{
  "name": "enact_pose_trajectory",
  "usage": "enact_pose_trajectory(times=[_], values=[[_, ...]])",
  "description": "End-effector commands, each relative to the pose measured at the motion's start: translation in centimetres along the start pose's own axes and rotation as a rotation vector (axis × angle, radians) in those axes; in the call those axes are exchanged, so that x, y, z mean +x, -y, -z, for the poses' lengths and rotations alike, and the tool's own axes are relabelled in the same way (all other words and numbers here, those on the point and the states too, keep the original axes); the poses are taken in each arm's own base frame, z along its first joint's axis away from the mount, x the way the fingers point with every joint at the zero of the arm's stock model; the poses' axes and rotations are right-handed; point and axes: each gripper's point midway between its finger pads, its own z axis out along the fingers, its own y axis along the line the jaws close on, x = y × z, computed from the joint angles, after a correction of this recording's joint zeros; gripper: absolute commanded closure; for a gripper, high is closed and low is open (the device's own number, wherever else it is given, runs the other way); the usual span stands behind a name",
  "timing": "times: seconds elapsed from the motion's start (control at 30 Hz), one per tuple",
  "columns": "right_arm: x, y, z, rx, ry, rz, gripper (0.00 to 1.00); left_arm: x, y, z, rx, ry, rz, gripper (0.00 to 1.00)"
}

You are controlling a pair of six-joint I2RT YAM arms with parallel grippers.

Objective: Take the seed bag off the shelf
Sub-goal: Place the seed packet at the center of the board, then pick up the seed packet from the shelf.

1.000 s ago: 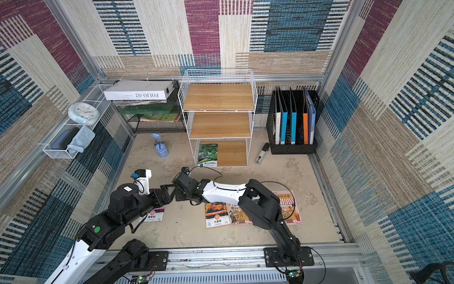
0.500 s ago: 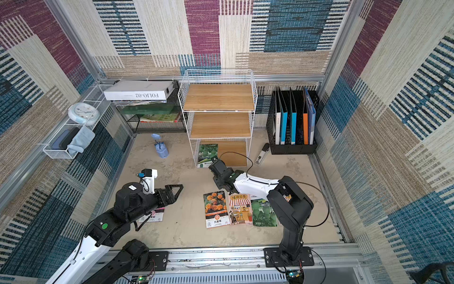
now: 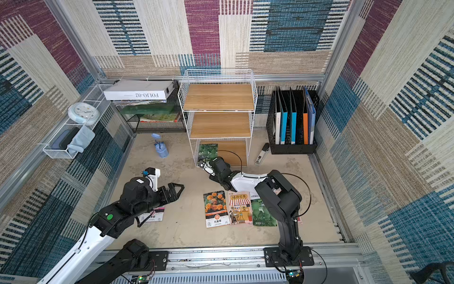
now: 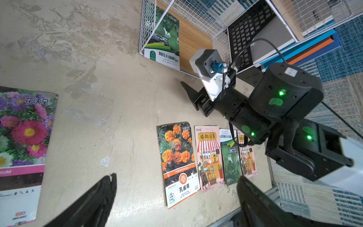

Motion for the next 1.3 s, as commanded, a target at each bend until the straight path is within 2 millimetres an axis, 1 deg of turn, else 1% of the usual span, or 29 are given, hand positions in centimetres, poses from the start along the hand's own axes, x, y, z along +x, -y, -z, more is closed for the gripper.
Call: enact_pose_trajectory(times=[0.0, 0.13, 0.47, 0.7, 1.07, 1.27], values=[[-1.4, 0.5, -1.2, 0.015, 0.043, 0.098, 0.34, -0.3, -0.2, 0.0, -0.016, 0.008, -0.002, 0.01], [-1.3, 0.2, -2.8, 0.001, 0.036, 0.116, 0.34, -0.3, -0.3, 0.0, -0.024, 0.004, -0.002, 0.0], [-0.9, -0.3, -5.3, -0.004, 0.014, 0.148, 0.34, -0.2, -0.3, -0.4, -0.028, -0.008, 0.002, 0.0], [-1.0, -0.7, -6.1, -0.007, 0.016, 0.161, 0.34, -0.1, -0.3, -0.4, -0.031, -0.009, 0.003, 0.01], [-0.2, -1.6, -7.6, -0.047, 0.004, 0.169, 0.36, 0.1, -0.6, -0.1, -0.04, -0.014, 0.007, 0.01], [0.1, -2.4, -7.6, -0.089, 0.002, 0.163, 0.42, 0.0, -0.7, 0.0, -0.045, -0.008, 0.008, 0.01]])
